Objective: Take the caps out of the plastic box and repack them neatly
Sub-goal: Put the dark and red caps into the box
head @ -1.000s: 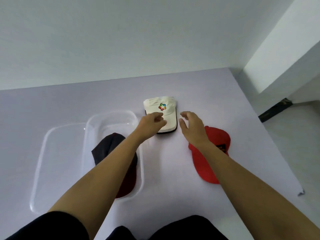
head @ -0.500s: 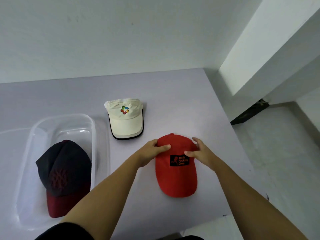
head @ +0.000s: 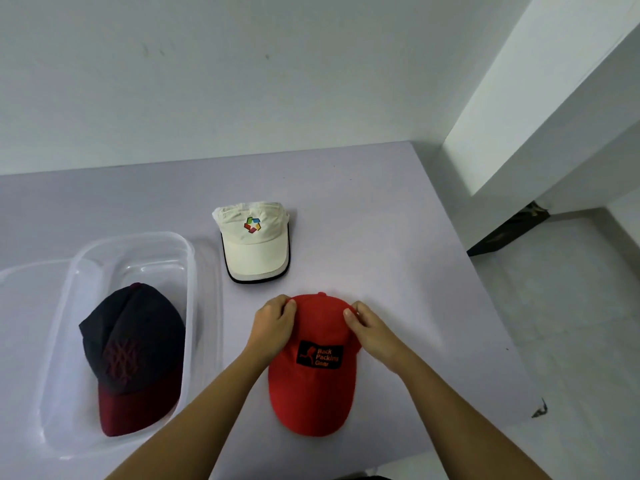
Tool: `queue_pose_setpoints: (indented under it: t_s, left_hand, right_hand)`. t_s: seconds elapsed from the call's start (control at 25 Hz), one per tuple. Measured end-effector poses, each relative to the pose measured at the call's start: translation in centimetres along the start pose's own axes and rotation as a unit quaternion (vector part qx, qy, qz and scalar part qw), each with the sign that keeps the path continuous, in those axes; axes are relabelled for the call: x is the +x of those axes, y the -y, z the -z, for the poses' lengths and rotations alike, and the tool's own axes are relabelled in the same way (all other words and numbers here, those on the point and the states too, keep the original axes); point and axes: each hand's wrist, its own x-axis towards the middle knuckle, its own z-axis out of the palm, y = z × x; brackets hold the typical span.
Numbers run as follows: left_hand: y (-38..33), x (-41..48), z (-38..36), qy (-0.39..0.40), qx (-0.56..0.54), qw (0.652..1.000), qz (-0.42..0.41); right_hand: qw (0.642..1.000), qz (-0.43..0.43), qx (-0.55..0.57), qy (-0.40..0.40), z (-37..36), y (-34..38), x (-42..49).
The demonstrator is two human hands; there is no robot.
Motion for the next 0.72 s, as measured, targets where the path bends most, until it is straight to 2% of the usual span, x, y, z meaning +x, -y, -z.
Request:
queue_pose_setpoints:
  t_s: [0.24,0.36,0.48,0.6,0.72]
  left_hand:
    - [2.0,-0.2,1.5,0.026,0.015,0.999,-0.012]
    - [2.3,-0.1,1.9,0.021,0.009,1.0,0.012]
    - [1.7,0.1,1.9,0.018,0.04,0.999,-0.017]
    - [1.6,0.0,2.0,0.042,-0.063,0.997,-0.011]
    - [2.1,0.0,2.1,0.047,-0.085,0.995,-0.01]
  right_hand:
    - [0.997,0.031,-0.053,-0.039,-2.8,-0.2,0.4]
    - [0.995,0.06,-0.071,-0.048,-3.3,0.4,0.8]
    - [0.995,0.074,-0.058,-0.033,-3.8,0.8,1.2]
    - [0.993,0.1,-0.052,-0.037,-4.3,0.8,1.5]
    - [0.994,0.096,-0.017,-0.043,-5.0,0.9,1.8]
